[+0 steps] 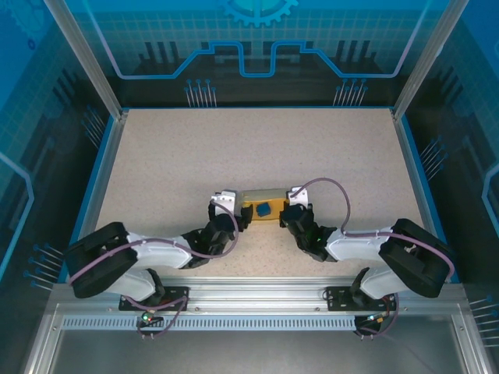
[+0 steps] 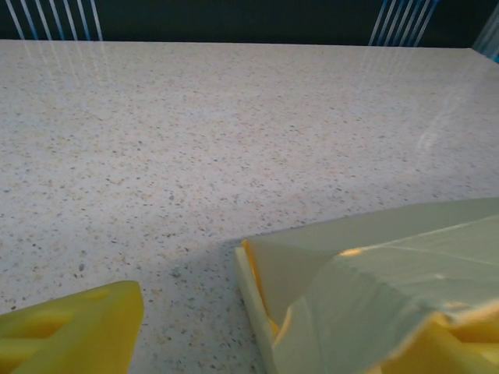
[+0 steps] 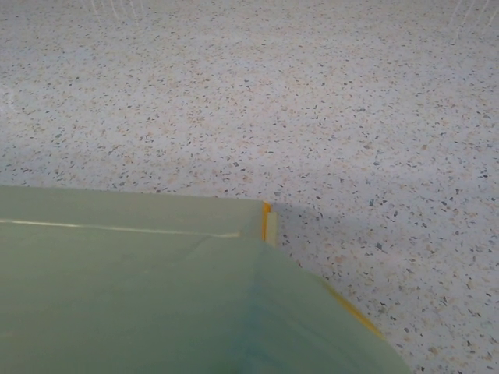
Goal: Fold the paper box
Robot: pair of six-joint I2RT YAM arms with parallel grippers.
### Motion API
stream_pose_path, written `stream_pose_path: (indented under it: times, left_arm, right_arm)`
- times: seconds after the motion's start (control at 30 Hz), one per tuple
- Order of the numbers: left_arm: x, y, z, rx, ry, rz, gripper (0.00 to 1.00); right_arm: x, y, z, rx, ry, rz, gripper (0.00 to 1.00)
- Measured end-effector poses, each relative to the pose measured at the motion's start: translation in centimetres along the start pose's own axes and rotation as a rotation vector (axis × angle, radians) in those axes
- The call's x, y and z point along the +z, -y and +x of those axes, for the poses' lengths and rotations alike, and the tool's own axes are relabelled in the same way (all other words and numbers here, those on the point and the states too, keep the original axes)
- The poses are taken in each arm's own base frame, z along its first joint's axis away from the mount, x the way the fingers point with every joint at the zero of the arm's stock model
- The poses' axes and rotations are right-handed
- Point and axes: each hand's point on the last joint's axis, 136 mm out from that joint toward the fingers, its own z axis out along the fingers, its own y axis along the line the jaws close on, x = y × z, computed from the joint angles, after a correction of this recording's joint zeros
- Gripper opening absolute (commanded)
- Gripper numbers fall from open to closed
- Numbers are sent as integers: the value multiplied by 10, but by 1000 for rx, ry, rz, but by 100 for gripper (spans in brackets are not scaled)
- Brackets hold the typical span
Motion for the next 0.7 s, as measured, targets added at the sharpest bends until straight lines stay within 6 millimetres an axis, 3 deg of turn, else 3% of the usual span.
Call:
stream_pose_path:
  times: [0.4, 0.57, 0.7]
  left_arm:
    - [-37, 13, -45, 0, -17, 155, 77]
    - [-18, 15, -75, -1, -64, 147, 77]
    - [7, 19, -82, 18, -146, 150, 77]
  right_arm:
    - [-1, 1, 1, -10, -2, 11, 0]
    - [-1, 1, 1, -11, -2, 11, 0]
    - [-1, 1, 1, -11, -2, 11, 0]
